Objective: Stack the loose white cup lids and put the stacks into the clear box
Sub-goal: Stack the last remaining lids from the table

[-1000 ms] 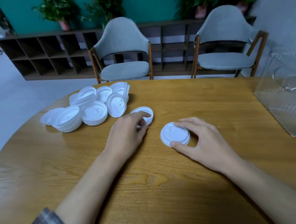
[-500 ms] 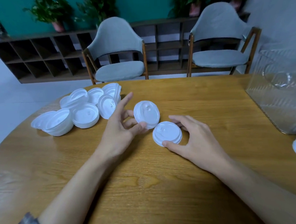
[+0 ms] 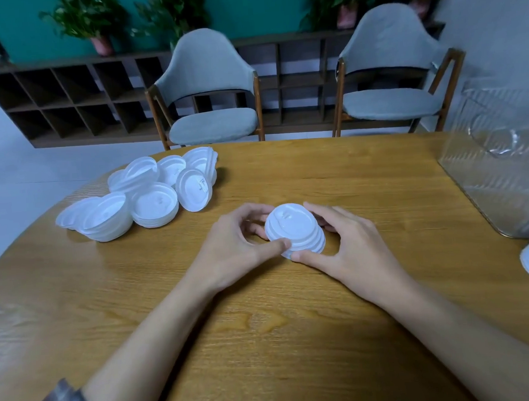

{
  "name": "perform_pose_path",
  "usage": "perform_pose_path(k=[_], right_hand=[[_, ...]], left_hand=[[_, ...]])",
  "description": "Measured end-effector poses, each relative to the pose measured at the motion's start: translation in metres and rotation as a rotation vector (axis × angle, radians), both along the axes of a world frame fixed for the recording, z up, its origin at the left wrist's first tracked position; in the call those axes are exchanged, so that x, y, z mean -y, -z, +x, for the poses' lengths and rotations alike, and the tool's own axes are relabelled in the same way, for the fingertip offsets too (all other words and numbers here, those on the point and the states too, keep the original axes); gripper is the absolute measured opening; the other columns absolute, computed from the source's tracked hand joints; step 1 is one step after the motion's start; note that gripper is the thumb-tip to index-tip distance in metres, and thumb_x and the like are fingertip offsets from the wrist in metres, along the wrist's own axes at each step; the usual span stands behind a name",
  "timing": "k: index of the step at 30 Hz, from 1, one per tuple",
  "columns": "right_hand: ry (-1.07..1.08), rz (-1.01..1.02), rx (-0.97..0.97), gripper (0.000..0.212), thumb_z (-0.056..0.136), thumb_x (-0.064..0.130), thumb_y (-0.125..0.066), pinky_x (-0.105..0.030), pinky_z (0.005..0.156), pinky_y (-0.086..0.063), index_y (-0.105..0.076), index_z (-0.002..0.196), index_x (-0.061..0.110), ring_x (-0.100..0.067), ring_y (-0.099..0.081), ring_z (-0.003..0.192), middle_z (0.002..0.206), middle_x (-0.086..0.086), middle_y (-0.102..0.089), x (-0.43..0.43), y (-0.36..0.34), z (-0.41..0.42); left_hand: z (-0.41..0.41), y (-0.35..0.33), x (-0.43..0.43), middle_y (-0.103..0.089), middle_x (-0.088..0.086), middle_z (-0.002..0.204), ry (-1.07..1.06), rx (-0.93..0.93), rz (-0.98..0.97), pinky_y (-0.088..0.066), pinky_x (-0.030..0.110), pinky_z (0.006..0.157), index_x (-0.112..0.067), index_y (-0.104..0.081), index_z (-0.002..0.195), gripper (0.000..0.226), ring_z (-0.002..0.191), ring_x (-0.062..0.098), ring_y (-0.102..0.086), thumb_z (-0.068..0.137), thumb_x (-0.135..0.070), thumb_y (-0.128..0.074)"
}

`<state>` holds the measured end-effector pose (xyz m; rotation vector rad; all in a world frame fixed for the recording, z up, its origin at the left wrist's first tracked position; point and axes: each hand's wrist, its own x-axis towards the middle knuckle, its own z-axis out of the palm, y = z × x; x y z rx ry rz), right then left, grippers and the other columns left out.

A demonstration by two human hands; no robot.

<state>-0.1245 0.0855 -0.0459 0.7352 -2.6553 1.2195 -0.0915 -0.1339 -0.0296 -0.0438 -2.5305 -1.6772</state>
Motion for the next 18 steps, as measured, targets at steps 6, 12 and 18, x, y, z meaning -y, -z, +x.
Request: perform_pose_path(k=[6, 12, 18], right_hand=[[-0.02, 0.036, -0.015, 0.09, 0.073, 0.056, -0.087, -0.024, 0.111, -0.04, -0.054, 0.151, 0.025, 0.001, -0.051, 0.128, 0.137, 0.019, -0.059, -0.0014, -0.0011, 0.0003], [-0.026, 0.051, -0.004, 0.087, 0.073, 0.054, -0.088, -0.004, 0.105, -0.031, -0.058, 0.148, 0.023, 0.004, -0.051, 0.128, 0.138, 0.02, -0.059, -0.0033, -0.0005, -0.0028], [-0.047, 0.092, 0.007, 0.088, 0.074, 0.058, -0.085, -0.011, 0.112, -0.029, -0.057, 0.149, 0.021, 0.002, -0.048, 0.135, 0.148, 0.016, -0.056, -0.0047, -0.0022, -0.0036]], left_hand=[[-0.0013, 0.0055, -0.0009, -0.077, -0.015, 0.098, -0.03, -0.008, -0.099, -0.052, 0.021, 0.075, -0.031, -0.075, 0.112, 0.047, 0.087, 0.006, -0.07, 0.07, -0.032, -0.097], [-0.001, 0.0054, 0.0015, -0.075, -0.012, 0.099, -0.039, -0.04, -0.184, -0.057, 0.03, 0.076, -0.041, -0.081, 0.108, 0.046, 0.087, 0.007, -0.067, 0.066, -0.046, -0.098], [-0.0007, 0.0026, 0.0024, -0.072, -0.019, 0.11, 0.0, -0.074, -0.247, -0.054, 0.02, 0.072, -0.04, -0.082, 0.111, 0.041, 0.095, 0.006, -0.066, 0.072, -0.037, -0.095]])
